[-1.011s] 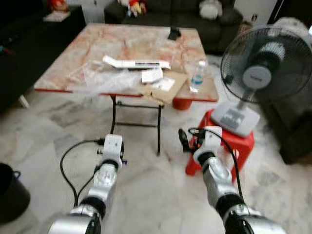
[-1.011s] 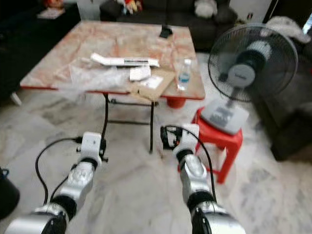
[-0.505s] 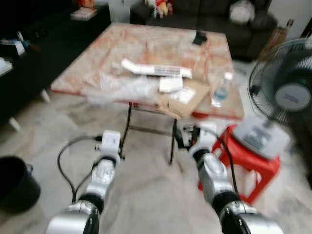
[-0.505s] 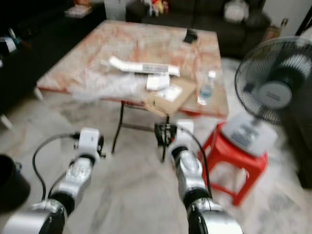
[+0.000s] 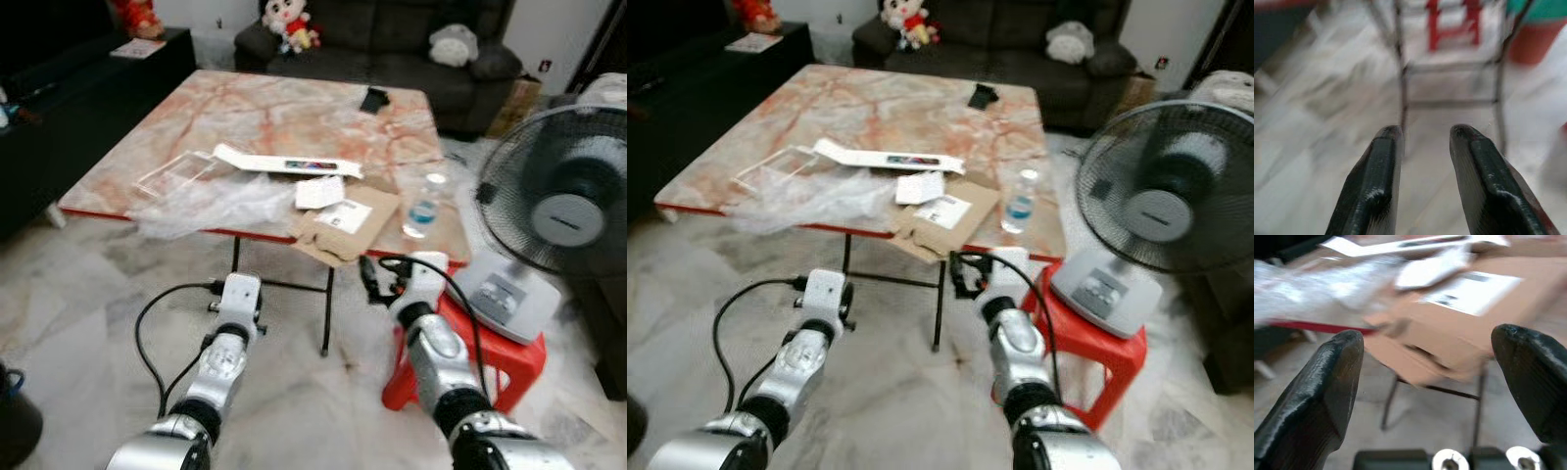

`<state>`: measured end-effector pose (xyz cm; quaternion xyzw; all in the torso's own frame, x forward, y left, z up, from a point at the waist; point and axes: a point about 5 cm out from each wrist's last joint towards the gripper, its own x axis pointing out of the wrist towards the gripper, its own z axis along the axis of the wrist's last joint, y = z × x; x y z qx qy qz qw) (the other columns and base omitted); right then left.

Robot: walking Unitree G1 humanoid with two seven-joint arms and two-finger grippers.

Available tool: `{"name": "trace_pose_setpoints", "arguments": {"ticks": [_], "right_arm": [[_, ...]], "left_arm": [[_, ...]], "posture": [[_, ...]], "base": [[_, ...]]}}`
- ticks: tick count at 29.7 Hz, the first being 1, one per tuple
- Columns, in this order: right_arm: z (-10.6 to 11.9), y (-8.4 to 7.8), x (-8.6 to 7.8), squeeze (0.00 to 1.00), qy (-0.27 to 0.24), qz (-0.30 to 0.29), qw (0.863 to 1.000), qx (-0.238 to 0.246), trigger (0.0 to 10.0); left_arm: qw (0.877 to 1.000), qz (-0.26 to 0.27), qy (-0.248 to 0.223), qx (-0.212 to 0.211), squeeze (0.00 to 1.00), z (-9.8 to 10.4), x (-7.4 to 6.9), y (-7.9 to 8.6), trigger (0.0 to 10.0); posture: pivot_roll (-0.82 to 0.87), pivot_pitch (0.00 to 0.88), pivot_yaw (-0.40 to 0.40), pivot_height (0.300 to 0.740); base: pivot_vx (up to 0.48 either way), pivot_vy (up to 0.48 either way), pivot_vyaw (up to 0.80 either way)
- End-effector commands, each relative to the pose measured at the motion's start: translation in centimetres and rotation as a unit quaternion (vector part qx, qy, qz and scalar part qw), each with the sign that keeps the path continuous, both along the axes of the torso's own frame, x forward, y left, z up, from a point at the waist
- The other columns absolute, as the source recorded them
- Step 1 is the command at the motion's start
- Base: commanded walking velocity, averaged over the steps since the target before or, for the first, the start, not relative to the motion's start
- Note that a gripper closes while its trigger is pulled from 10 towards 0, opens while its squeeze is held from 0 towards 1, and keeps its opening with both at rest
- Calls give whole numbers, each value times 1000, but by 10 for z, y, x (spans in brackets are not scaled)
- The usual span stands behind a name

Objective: Picking trash to rubbish bin

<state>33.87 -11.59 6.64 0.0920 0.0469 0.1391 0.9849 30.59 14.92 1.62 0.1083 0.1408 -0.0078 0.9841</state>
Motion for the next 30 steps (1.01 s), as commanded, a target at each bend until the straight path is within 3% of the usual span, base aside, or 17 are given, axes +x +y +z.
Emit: {"name": "trace_pose_setpoints", "arguments": {"ticks": [1,14,17,30], "right_arm": [[8,-10,5,0,-16,-12,1000,-3,10000],[8,-9,5,0,-15,-9,1000,-4,10000],[10,-8,6,0,-20,-8,1000,-4,10000],[11,-9,6,0,-21,-10,1000,-2,10000]], "left_arm": [[1000,-15,19,7,0,-7,-5,-7,10000],[996,-20,83,8,0,-27,-21,-4,10000],[994,-31,108,5,0,-34,-28,-5,10000],[991,-14,130,-2,0,-42,-36,0,10000]], "posture": [[-60,18,-40,740],[-60,18,-40,740],[-57,24,-42,740],[-58,27,-45,740]], "base": [[379,0,756],[332,0,51],[0,0,700],[0,0,760]]}}
